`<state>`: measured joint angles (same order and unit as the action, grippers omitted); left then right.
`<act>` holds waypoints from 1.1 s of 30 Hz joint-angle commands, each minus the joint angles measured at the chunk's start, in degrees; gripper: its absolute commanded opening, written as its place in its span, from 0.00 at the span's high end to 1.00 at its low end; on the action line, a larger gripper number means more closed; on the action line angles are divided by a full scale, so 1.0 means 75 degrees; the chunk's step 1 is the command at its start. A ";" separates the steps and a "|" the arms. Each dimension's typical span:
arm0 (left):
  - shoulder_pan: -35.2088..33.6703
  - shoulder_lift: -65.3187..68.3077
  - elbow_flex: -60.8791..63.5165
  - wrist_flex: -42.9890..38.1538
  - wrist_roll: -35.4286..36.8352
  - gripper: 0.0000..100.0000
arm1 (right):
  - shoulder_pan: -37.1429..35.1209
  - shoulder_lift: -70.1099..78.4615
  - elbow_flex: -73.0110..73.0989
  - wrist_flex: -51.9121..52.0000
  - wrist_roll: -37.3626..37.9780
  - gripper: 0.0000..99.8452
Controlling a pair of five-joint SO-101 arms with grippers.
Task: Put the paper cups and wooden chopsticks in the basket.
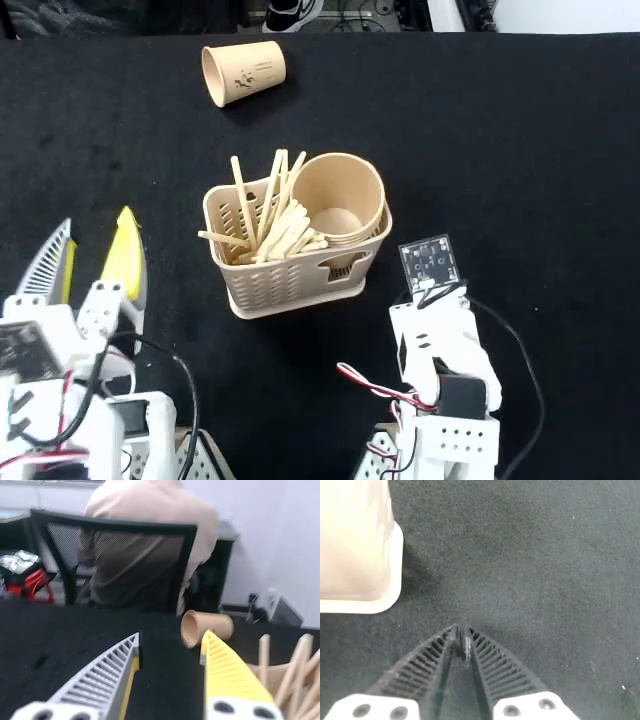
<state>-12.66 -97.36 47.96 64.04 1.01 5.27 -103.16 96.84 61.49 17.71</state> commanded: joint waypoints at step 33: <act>-0.1565 -0.0949 0.6582 -0.1453 -0.0891 0.80 | -0.0105 -0.0381 -0.0029 0.0047 -0.0012 0.99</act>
<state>-24.53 -103.96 96.40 53.05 -5.32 5.27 -103.16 96.84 61.49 17.71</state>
